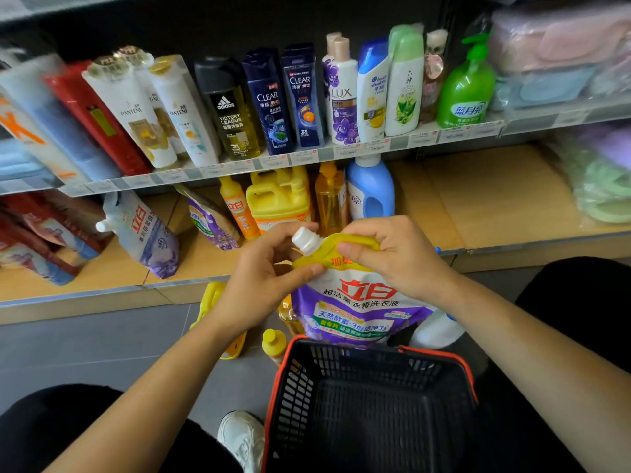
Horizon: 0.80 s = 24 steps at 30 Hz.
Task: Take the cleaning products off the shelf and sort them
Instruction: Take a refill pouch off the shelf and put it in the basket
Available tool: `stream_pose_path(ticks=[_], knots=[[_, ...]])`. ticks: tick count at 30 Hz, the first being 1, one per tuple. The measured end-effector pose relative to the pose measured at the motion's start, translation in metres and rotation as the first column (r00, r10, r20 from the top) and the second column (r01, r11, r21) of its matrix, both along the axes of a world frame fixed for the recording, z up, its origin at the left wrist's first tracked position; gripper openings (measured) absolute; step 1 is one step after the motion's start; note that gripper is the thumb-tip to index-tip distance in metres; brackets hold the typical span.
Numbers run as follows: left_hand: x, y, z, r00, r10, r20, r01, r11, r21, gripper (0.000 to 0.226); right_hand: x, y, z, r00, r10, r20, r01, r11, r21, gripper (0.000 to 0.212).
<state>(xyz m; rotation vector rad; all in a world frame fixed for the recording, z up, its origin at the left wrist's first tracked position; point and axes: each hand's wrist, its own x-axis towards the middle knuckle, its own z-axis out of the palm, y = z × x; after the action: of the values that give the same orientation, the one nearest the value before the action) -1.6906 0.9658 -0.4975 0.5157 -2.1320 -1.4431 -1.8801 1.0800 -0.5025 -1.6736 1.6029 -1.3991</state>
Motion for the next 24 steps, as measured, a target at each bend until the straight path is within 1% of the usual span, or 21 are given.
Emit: stream_pose_path(ticks=[3,5,8,10,15,16,19,21,24], knots=[[-0.0008,-0.0006,-0.0066,0.999,-0.023,0.03,0.024,0.999,-0.036,0.049,-0.0024,0.0021,-0.0024,1.0,0.006,0.003,-0.006,1.0,0.029,0.011],[-0.0002,-0.0011,-0.0076,0.998,-0.059,0.017,0.059,0.998,-0.027,0.048,-0.0042,0.0032,-0.0018,1.0,0.007,0.0,-0.007,0.999,0.032,0.011],[0.0004,-0.0039,-0.0048,0.997,-0.066,-0.048,0.067,0.997,0.024,0.04,-0.007,0.0038,-0.0006,1.0,-0.003,-0.007,0.003,0.999,0.032,0.01],[0.0004,-0.0055,-0.004,0.998,-0.034,-0.052,0.034,0.999,-0.003,0.037,-0.0091,0.0031,-0.0006,0.999,-0.017,-0.034,0.018,0.999,0.03,0.01],[0.0024,-0.0031,-0.0017,0.996,0.083,-0.024,-0.086,0.989,-0.124,0.025,-0.0093,0.0033,-0.002,0.994,-0.036,-0.105,0.04,0.998,0.038,0.012],[0.0033,-0.0021,-0.001,0.993,0.12,-0.014,-0.12,0.979,-0.164,0.025,-0.0086,0.0035,-0.003,0.991,-0.036,-0.129,0.042,0.998,0.045,0.013],[0.0045,0.0,-0.0017,0.981,0.193,-0.008,-0.183,0.917,-0.353,0.029,-0.0069,0.0027,-0.0058,0.983,-0.03,-0.183,0.044,0.997,0.07,0.018],[0.0038,0.0001,-0.002,0.978,0.208,-0.022,-0.196,0.875,-0.443,0.03,-0.0068,0.0031,-0.006,0.979,-0.024,-0.201,0.038,0.997,0.067,0.019],[0.0021,-0.0037,-0.0007,0.984,0.172,-0.055,-0.177,0.856,-0.486,0.026,-0.0063,0.0044,-0.0051,0.978,-0.027,-0.205,0.039,0.998,0.056,0.018]])
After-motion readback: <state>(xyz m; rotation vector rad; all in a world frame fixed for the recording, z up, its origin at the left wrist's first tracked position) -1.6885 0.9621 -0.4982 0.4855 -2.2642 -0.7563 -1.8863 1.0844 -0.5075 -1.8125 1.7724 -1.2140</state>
